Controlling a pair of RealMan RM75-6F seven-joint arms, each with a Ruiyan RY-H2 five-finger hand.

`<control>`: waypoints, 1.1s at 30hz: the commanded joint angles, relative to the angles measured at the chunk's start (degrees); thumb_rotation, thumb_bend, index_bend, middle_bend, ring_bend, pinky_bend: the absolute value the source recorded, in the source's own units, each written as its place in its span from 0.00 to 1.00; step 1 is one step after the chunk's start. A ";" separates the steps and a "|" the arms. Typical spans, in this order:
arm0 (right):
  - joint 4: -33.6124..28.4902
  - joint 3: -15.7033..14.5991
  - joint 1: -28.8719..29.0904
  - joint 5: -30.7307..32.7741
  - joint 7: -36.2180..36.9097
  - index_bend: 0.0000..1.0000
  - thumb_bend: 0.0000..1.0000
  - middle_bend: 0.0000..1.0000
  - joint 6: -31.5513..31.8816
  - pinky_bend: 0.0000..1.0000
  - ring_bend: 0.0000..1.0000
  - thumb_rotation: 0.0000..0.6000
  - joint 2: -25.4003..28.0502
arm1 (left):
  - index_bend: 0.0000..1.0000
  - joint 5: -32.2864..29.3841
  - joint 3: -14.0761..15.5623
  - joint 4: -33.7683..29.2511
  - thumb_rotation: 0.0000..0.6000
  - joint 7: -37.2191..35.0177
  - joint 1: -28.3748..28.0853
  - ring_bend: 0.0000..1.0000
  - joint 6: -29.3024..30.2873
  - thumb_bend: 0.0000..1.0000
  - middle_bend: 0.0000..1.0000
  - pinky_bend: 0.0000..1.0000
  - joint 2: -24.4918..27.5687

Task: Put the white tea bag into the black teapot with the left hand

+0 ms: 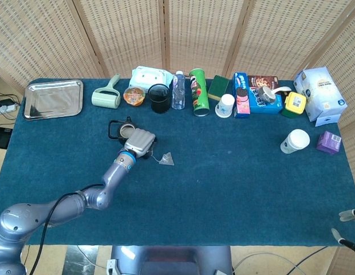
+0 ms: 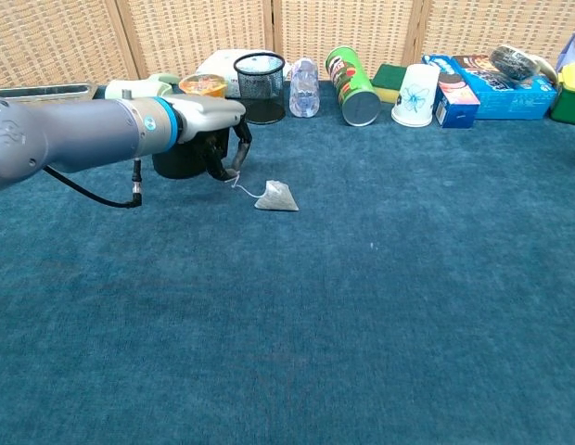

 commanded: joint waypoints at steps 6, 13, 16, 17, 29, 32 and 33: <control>0.68 -0.40 -0.13 -1.16 1.02 0.41 0.28 0.44 0.45 0.31 0.38 1.00 -0.35 | 0.63 1.75 -1.81 -10.37 1.00 -4.22 3.21 1.00 4.41 0.45 1.00 0.94 6.90; 1.32 -0.70 -0.28 -2.20 1.92 0.41 0.28 0.44 1.01 0.32 0.38 1.00 -0.47 | 0.64 2.89 -2.30 -15.46 1.00 -5.92 4.96 1.00 7.35 0.46 1.00 0.95 10.10; 1.68 -0.92 -0.48 -2.69 2.43 0.41 0.27 0.44 1.39 0.31 0.38 1.00 -0.52 | 0.64 3.60 -3.07 -19.12 1.00 -7.43 6.05 1.00 8.94 0.46 1.00 0.95 12.33; 1.83 -1.00 -0.52 -2.84 2.67 0.41 0.27 0.44 1.45 0.31 0.38 1.00 -0.58 | 0.64 3.97 -3.25 -20.43 1.00 -7.64 6.37 1.00 9.60 0.46 1.00 0.95 13.22; 3.83 -1.31 -0.82 -3.69 5.19 0.41 0.28 0.44 1.84 0.32 0.38 1.00 -1.17 | 0.64 3.91 -6.03 -29.43 1.00 -9.95 8.22 1.00 14.01 0.46 1.00 0.95 19.05; 4.59 -1.39 -0.80 -3.81 5.96 0.41 0.27 0.44 1.65 0.31 0.38 1.00 -1.46 | 0.64 3.28 -6.53 -31.08 1.00 -10.15 8.46 1.00 14.72 0.46 1.00 0.94 20.16; 4.74 -1.42 -0.80 -3.90 6.11 0.41 0.27 0.44 1.67 0.32 0.38 1.00 -1.50 | 0.64 3.14 -6.63 -31.42 1.00 -10.14 8.52 1.00 14.98 0.46 1.00 0.94 20.41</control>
